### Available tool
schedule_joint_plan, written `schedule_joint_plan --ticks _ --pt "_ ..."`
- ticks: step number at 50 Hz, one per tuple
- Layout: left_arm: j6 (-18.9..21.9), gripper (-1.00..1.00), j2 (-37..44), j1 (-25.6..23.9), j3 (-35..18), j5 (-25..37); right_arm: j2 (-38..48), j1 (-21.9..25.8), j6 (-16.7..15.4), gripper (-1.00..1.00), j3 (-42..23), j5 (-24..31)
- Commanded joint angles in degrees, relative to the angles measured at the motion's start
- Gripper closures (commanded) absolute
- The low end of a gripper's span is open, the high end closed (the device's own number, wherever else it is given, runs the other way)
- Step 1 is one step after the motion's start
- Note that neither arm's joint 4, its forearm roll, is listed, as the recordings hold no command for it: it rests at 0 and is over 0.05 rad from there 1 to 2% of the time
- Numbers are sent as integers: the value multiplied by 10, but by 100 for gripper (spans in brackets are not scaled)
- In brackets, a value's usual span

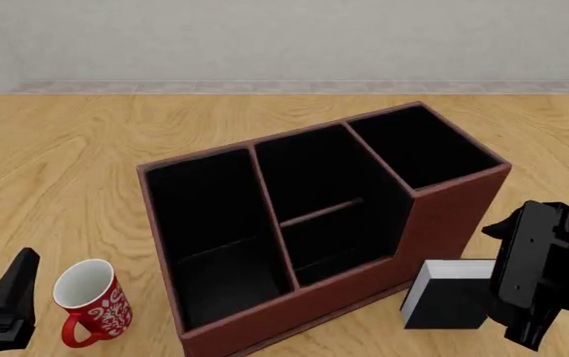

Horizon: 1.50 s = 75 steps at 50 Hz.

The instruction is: Pick up the book and place it in the right compartment of the caddy.

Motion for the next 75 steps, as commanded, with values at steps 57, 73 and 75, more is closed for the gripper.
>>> schedule_joint_plan --ticks 57,73,75 --pt "0 -100 3 -4 0 -2 66 51 58 100 33 -60" --pt "0 -100 4 -4 0 -3 -8 20 31 100 26 19" --pt "0 -100 4 -4 0 -3 -15 19 32 100 24 27"
